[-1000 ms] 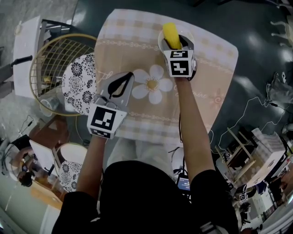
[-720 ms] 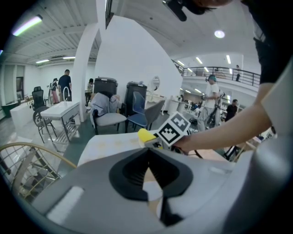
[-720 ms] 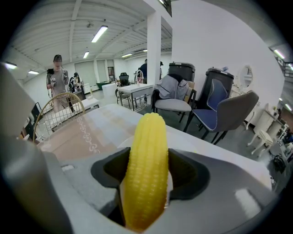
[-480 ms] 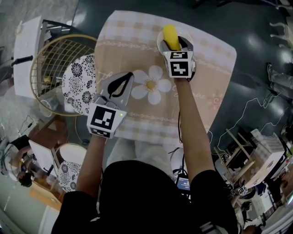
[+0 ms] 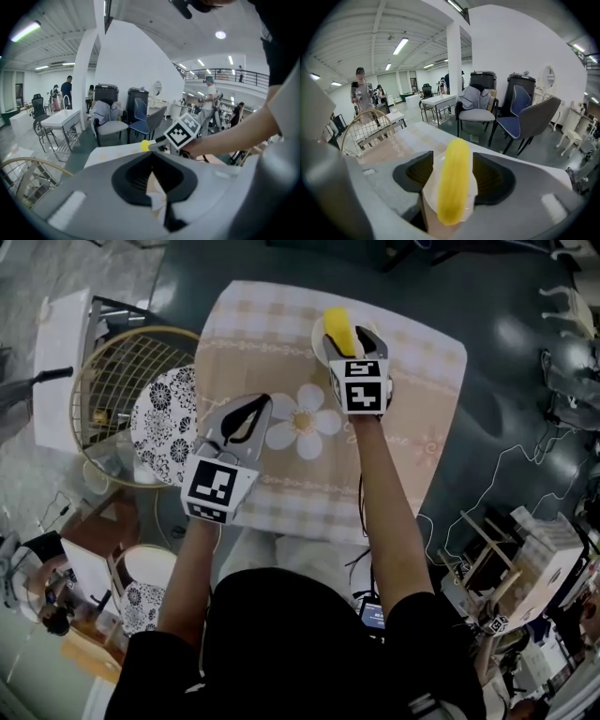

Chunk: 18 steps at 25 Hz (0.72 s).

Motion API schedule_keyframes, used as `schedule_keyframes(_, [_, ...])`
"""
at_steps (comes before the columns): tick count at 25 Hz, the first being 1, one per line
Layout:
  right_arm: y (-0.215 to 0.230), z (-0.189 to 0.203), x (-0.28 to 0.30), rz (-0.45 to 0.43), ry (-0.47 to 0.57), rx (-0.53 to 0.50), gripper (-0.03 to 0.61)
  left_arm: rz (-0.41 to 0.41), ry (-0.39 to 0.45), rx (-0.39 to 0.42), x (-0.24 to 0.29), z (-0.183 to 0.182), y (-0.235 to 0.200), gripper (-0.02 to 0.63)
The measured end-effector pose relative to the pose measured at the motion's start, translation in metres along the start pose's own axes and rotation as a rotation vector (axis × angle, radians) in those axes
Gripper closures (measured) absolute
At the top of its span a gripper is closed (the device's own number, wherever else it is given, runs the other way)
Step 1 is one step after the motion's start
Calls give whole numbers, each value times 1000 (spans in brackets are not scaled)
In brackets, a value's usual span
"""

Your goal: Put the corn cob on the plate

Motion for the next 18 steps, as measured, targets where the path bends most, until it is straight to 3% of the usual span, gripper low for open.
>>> schedule_keyframes(8, [0,-30,-46,-20,99,15,345,-15,24,42,-10,-19,7,611])
schedule_keyframes(18, [7,-66,-121,3,286,49,513,-63,107,107,-31,-59,21,611])
Point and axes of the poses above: the fingertips, and each gripper's own axes: x forward along the fingers, y to its right, z out of its underside, the point moved 6 cm from there along -x, backward along the fingers, and after that the axes turned 10 degrees about z, right-handed, at the moved point
